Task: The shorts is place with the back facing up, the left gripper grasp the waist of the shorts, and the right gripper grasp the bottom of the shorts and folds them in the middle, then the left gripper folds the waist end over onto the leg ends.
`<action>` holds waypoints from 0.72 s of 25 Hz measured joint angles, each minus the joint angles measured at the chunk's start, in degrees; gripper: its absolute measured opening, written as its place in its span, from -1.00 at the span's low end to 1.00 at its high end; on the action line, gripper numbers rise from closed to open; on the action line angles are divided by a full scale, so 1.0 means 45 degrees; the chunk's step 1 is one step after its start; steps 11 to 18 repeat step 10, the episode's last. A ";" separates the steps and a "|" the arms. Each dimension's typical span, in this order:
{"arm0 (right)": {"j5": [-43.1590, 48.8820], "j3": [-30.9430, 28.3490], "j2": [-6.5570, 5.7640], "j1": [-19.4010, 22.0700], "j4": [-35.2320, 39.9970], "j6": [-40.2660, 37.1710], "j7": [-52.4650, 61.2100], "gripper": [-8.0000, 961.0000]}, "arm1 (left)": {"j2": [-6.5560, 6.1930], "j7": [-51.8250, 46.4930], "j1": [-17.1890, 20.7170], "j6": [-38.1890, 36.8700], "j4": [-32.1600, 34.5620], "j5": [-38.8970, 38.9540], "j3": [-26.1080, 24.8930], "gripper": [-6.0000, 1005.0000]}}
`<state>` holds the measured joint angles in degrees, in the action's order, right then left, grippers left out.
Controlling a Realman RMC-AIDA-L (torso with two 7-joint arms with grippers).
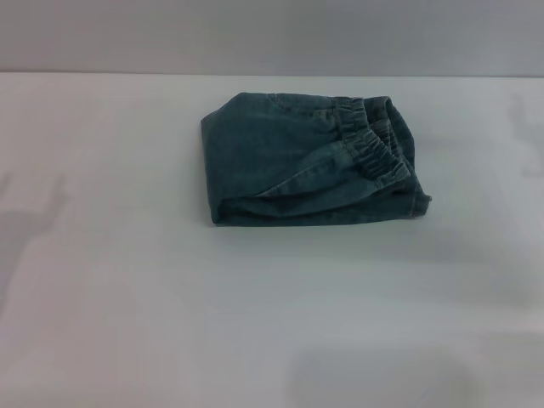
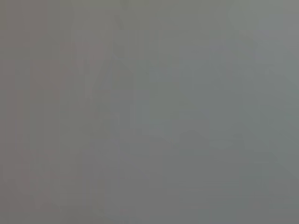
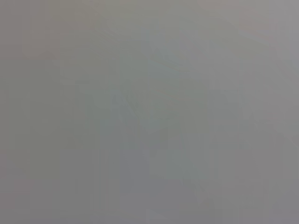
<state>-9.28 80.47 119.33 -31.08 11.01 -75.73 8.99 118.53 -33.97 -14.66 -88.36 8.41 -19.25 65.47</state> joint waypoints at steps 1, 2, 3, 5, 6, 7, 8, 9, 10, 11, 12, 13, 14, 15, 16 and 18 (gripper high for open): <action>-0.0041 0.0015 0.0001 -0.0002 0.0009 0.0016 -0.0007 0.11 | 0.0000 0.0000 0.0000 0.0000 0.0000 0.0000 0.0000 0.68; -0.0043 0.0044 0.0004 -0.0007 0.0017 0.0032 -0.0014 0.11 | 0.0002 0.0555 -0.0047 0.0034 -0.0359 0.0785 0.0000 0.68; -0.0043 0.0044 0.0004 -0.0007 0.0017 0.0032 -0.0014 0.11 | 0.0003 0.0868 -0.0129 0.0129 -0.0537 0.1248 0.0001 0.69; -0.0039 0.0084 0.0005 -0.0029 0.0010 0.0062 -0.0022 0.11 | 0.0010 0.1512 -0.0408 0.0540 -0.0815 0.2219 0.0002 0.68; -0.0035 0.0094 0.0005 -0.0048 -0.0008 0.0084 -0.0025 0.11 | 0.0010 0.1588 -0.0448 0.0614 -0.0833 0.2306 0.0002 0.68; -0.0035 0.0096 0.0006 -0.0070 -0.0038 0.0116 -0.0029 0.11 | 0.0009 0.1672 -0.0505 0.0705 -0.0848 0.2418 0.0002 0.68; -0.0036 0.0097 0.0006 -0.0089 -0.0048 0.0182 -0.0028 0.11 | 0.0001 0.1745 -0.0577 0.0857 -0.0851 0.2540 0.0002 0.68; -0.0049 0.0094 0.0006 -0.0105 -0.0056 0.0281 -0.0028 0.11 | -0.0016 0.1811 -0.0653 0.1064 -0.0837 0.2682 -0.0003 0.68; -0.0071 0.0083 0.0006 -0.0120 -0.0061 0.0390 0.0018 0.11 | -0.0034 0.1836 -0.0705 0.1243 -0.0805 0.2758 -0.0024 0.68; -0.0071 0.0083 0.0006 -0.0120 -0.0061 0.0390 0.0018 0.11 | -0.0034 0.1836 -0.0705 0.1243 -0.0805 0.2758 -0.0024 0.68; -0.0071 0.0083 0.0006 -0.0120 -0.0061 0.0390 0.0018 0.11 | -0.0034 0.1836 -0.0705 0.1243 -0.0805 0.2758 -0.0024 0.68; -0.0071 0.0083 0.0006 -0.0120 -0.0061 0.0390 0.0018 0.11 | -0.0034 0.1836 -0.0705 0.1243 -0.0805 0.2758 -0.0024 0.68; -0.0071 0.0083 0.0006 -0.0120 -0.0061 0.0390 0.0018 0.11 | -0.0034 0.1836 -0.0705 0.1243 -0.0805 0.2758 -0.0024 0.68; -0.0071 0.0083 0.0006 -0.0120 -0.0061 0.0390 0.0018 0.11 | -0.0034 0.1836 -0.0705 0.1243 -0.0805 0.2758 -0.0024 0.68; -0.0071 0.0083 0.0006 -0.0120 -0.0061 0.0390 0.0018 0.11 | -0.0034 0.1836 -0.0705 0.1243 -0.0805 0.2758 -0.0024 0.68; -0.0071 0.0083 0.0006 -0.0120 -0.0061 0.0390 0.0018 0.11 | -0.0034 0.1836 -0.0705 0.1243 -0.0805 0.2758 -0.0024 0.68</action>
